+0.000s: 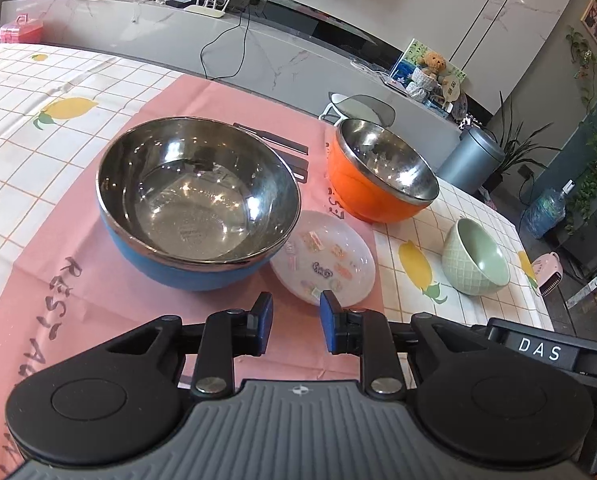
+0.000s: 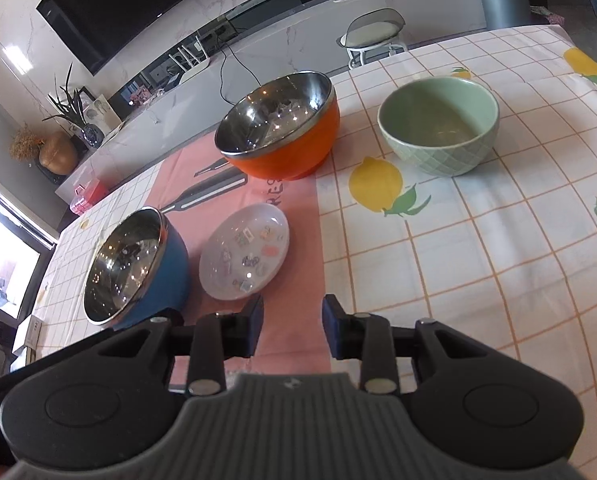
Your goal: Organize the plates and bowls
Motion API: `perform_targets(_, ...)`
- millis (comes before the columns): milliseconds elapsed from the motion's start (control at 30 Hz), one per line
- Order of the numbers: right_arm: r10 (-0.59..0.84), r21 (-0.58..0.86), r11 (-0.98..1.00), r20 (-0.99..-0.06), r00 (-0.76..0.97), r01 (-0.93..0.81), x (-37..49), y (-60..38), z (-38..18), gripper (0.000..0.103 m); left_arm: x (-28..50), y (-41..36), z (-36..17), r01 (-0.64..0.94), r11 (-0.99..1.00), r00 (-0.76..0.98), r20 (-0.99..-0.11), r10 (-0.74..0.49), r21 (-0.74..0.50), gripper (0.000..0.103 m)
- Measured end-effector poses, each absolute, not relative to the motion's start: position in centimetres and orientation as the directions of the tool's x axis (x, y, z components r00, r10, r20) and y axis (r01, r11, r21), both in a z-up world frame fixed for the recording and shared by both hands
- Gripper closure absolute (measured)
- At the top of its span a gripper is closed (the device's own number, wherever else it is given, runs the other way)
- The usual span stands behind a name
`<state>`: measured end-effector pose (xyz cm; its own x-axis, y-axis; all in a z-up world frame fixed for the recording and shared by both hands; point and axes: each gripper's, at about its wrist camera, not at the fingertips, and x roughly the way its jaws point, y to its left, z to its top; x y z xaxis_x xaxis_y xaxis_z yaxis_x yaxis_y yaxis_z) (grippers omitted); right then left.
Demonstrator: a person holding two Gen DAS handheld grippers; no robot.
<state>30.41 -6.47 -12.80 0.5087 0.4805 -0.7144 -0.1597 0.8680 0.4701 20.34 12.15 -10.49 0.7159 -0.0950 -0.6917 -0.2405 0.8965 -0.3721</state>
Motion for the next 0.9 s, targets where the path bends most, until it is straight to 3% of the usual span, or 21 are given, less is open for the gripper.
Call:
perform_targets(633, 0.525, 0.544, 0.832, -0.710, 0.468, -0.109, 36.8, -4.5, -16.7, 0.072, 24.0, 13.1, -13.4, -0.307, 0.859, 0.676, -0.729, -0.106, -0.410, 0.075)
perform_targets(733, 0.530, 0.548, 0.829, -0.704, 0.472, -0.114, 36.9, -4.3, -16.8, 0.077, 24.0, 13.1, -13.5, -0.307, 0.858, 0.681, -0.725, -0.105, -0.412, 0.078)
perform_targets(800, 0.532, 0.542, 0.831, -0.707, 0.467, -0.127, 36.8, -4.0, -17.0, 0.089, 24.0, 13.1, -13.6, -0.308, 0.856, 0.678, -0.727, -0.108, -0.414, 0.085)
perform_targets(900, 0.528, 0.533, 0.835, -0.712, 0.464, -0.132, 36.6, -3.7, -17.1, 0.098, 23.9, 13.4, -13.6, -0.310, 0.850, 0.678, -0.726, -0.116, -0.425, 0.088)
